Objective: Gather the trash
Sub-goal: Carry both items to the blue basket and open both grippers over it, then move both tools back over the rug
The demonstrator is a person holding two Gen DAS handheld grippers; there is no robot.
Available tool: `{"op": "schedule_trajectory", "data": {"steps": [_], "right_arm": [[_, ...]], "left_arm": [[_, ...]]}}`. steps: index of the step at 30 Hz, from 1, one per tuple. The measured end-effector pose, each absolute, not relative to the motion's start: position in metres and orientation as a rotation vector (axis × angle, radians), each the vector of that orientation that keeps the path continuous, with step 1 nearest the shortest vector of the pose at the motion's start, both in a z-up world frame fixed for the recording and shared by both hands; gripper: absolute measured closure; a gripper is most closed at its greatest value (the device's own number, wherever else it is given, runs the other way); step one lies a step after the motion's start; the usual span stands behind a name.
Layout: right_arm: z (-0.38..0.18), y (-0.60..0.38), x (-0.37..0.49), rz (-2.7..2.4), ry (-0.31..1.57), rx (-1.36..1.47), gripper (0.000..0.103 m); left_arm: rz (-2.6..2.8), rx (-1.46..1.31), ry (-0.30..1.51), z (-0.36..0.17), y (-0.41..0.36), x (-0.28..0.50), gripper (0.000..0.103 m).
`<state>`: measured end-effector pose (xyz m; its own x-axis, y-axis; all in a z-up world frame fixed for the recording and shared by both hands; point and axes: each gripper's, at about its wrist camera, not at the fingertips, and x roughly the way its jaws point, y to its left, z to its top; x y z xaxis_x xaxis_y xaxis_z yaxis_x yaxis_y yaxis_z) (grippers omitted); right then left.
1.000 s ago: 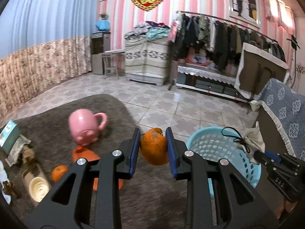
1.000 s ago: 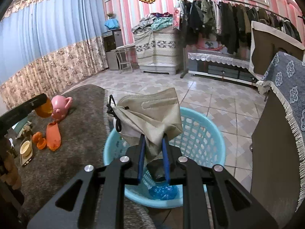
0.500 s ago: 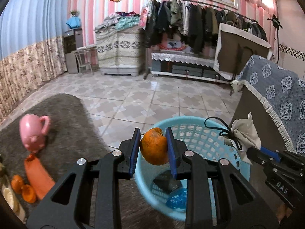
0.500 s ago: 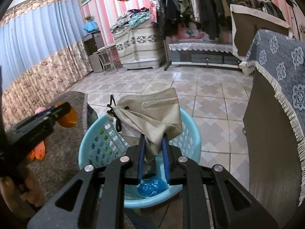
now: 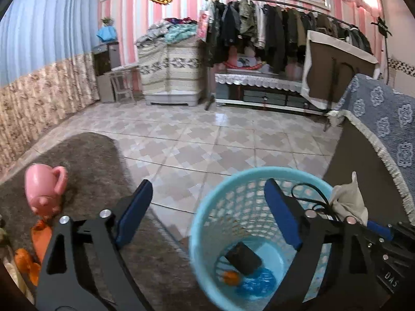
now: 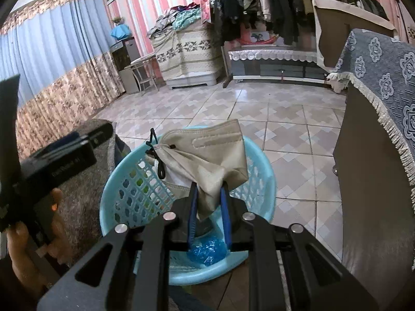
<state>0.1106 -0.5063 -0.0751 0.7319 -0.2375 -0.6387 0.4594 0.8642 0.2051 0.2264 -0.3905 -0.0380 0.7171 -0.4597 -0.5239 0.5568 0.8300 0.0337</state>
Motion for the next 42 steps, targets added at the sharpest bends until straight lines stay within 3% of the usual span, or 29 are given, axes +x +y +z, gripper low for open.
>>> {"op": "schedule_trajectory", "data": {"steps": [9, 10, 12, 16, 18, 20, 42], "right_arm": [[-0.087, -0.490, 0.133, -0.354, 0.696, 0.336, 0.079], [-0.088, -0.488, 0.135, -0.347, 0.701, 0.333, 0.075], [-0.091, -0.482, 0.139, -0.334, 0.706, 0.321, 0.048], [-0.089, -0.471, 0.145, -0.334, 0.705, 0.270, 0.036], [-0.084, -0.465, 0.144, -0.345, 0.688, 0.251, 0.021], [-0.078, -0.462, 0.141, -0.357, 0.660, 0.232, 0.015], [-0.033, -0.343, 0.139, -0.066, 0.474, 0.065, 0.012]], "left_arm": [[-0.480, 0.181, 0.471, -0.018, -0.348, 0.222, 0.006], [-0.475, 0.171, 0.473, -0.017, -0.343, 0.222, 0.006], [-0.460, 0.153, 0.472, -0.013, -0.331, 0.223, 0.006], [-0.427, 0.121, 0.461, -0.007, -0.303, 0.222, 0.006], [-0.405, 0.112, 0.452, -0.003, -0.288, 0.220, 0.006], [-0.382, 0.115, 0.441, 0.000, -0.277, 0.218, 0.006], [-0.132, 0.022, 0.412, 0.022, -0.100, 0.172, 0.005]]}}
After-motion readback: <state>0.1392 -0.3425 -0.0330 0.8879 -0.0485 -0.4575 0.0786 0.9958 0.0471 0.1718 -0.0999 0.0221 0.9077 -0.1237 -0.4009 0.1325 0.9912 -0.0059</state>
